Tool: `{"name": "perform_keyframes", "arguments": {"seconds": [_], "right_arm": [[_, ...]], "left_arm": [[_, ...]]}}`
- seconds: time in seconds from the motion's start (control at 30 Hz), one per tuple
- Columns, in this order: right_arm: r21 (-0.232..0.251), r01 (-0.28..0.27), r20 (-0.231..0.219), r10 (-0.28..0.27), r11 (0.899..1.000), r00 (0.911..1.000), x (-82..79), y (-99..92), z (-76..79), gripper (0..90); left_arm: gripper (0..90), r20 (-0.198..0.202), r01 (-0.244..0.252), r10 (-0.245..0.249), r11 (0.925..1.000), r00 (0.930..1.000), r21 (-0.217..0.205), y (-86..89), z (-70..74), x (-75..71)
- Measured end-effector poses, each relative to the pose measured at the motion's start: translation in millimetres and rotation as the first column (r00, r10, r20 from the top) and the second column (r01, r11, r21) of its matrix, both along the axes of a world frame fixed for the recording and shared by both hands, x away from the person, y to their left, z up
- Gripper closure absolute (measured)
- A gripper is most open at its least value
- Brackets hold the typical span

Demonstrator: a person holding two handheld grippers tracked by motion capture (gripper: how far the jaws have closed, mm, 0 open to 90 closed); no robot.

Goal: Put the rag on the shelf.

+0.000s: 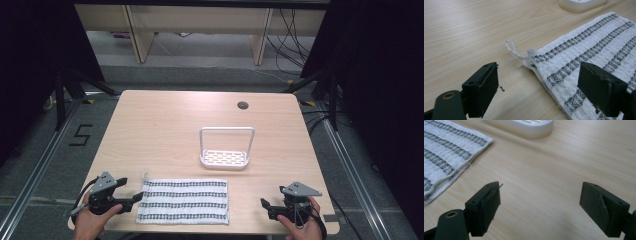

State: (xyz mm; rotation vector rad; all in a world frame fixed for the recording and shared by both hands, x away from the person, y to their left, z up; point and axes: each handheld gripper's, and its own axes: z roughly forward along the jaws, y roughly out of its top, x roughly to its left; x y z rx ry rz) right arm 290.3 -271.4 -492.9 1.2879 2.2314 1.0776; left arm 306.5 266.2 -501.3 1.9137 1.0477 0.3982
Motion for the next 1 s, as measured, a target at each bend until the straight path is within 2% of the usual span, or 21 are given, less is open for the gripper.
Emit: {"name": "perform_keyframes", "arguments": {"seconds": [0.07,0.13,0.17,0.2,0.27,0.3,0.33,0.37,0.43,0.5,0.67,0.77,0.83,0.87,0.9,0.93,0.97,1.0], "right_arm": [[0.01,0.028,-0.033,-0.027,1.0,0.9991,-4.1,4.3,1.6,18.1],[-0.005,-0.015,-0.004,0.015,1.0,0.9999,-1.3,3.1,1.0,18.6],[0.012,0.005,-0.016,-0.004,1.0,0.9999,-3.4,5.8,1.1,19.2],[0.003,-0.027,0.006,0.027,1.0,0.9996,-1.5,4.7,1.0,19.7],[0.005,-0.024,0.013,0.023,1.0,0.9996,-2.4,5.1,2.4,19.9],[0.019,0.006,-0.007,-0.005,1.0,1.0,-5.7,7.3,3.9,20.3],[0.011,-0.032,0.012,0.032,0.999,0.9994,-3.0,5.0,3.6,20.5],[0.011,-0.05,0.008,0.05,0.999,0.9987,-2.6,4.5,4.0,20.6],[0.01,-0.056,0.009,0.056,0.998,0.9984,-2.9,5.6,4.3,21.2],[0.004,-0.032,0.027,0.032,0.999,0.9991,-4.3,8.5,3.6,21.6],[0.009,-0.062,0.022,0.062,0.998,0.9978,-7.2,13.6,6.5,23.4],[0.025,-0.07,0.023,0.07,0.997,0.9973,-7.8,14.4,7.2,24.0],[0.036,-0.073,0.031,0.072,0.997,0.9969,-8.4,16.0,7.7,24.6],[0.036,-0.069,0.03,0.068,0.997,0.9973,-9.6,17.5,8.7,24.9],[0.031,-0.074,0.026,0.073,0.997,0.997,-10.8,19.1,9.8,25.2],[0.039,-0.087,0.032,0.086,0.995,0.9958,-11.4,21.4,9.8,25.5],[0.024,-0.097,0.036,0.096,0.995,0.9948,-12.6,23.6,10.9,25.8],[0.026,-0.099,0.032,0.098,0.995,0.9947,-14.3,26.5,11.2,26.3]], "left_arm": [[16.1,-0.001,0.002,-0.002,1.0,1.0,0.001,0.2,0.3,0.1],[16.1,0.002,0.004,-0.004,1.0,1.0,-0.002,0.4,0.9,0.0],[16.1,0.003,0.01,-0.01,0.9999,0.9999,0.0,0.6,1.1,-0.1],[16.1,0.003,0.007,-0.007,1.0,1.0,-0.004,-0.3,1.2,-0.8],[16.1,0.007,0.015,-0.015,0.9999,0.9999,0.0,-1.5,2.4,-1.4],[16.1,0.007,0.013,-0.013,0.9999,0.9999,-0.006,-2.8,2.8,-2.0],[16.1,0.008,0.024,-0.024,0.9996,0.9997,-0.015,-3.8,3.2,-1.8],[16.1,0.01,0.024,-0.024,0.9996,0.9997,-0.014,-5.0,4.0,-2.6],[16.1,0.012,0.035,-0.035,0.9993,0.9993,-0.015,-8.1,5.1,-3.2],[16.2,0.019,0.052,-0.052,0.9985,0.9985,-0.019,-11.5,6.0,-3.2],[16.2,0.019,0.079,-0.079,0.9968,0.9967,-0.005,-22.0,10.0,-3.2],[16.5,0.021,0.11,-0.11,0.9939,0.9937,-0.006,-31.2,11.9,-0.6],[17.1,0.023,0.132,-0.132,0.9912,0.991,0.01,-37.5,14.8,1.6],[17.1,0.025,0.136,-0.136,0.9907,0.9903,-0.001,-42.4,15.8,2.7],[17.1,0.026,0.154,-0.155,0.9876,0.9876,0.027,-45.0,18.2,4.1],[17.1,0.031,0.167,-0.167,0.9857,0.9854,0.025,-49.2,19.1,5.7],[17.4,0.036,0.179,-0.179,0.9837,0.9832,0.018,-53.3,19.7,7.3],[17.6,0.035,0.179,-0.179,0.9839,0.9833,0.009,-58.9,20.6,8.4]]}}
